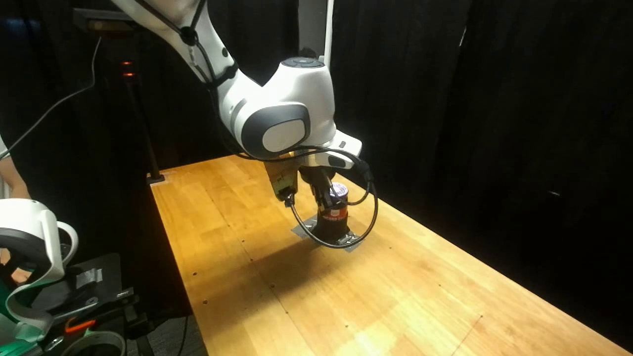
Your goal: Put the rubber band on the jar.
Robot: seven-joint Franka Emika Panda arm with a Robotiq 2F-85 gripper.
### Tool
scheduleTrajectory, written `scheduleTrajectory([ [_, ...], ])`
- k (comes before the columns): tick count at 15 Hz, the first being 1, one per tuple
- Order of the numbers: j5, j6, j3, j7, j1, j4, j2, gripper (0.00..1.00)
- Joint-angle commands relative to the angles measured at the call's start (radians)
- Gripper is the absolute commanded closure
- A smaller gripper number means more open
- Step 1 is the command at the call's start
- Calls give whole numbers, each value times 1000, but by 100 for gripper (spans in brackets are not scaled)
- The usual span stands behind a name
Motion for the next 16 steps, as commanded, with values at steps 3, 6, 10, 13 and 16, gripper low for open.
scheduleTrajectory([
  [3,3,268,20,-40,1,-161,-73,100],
  [6,7,400,40,-53,-10,-199,-65,100],
  [10,-13,559,139,-41,-99,-247,-57,100],
  [13,-57,677,223,-8,-186,-277,-45,100],
  [16,-104,786,257,10,-243,-311,-36,100],
])
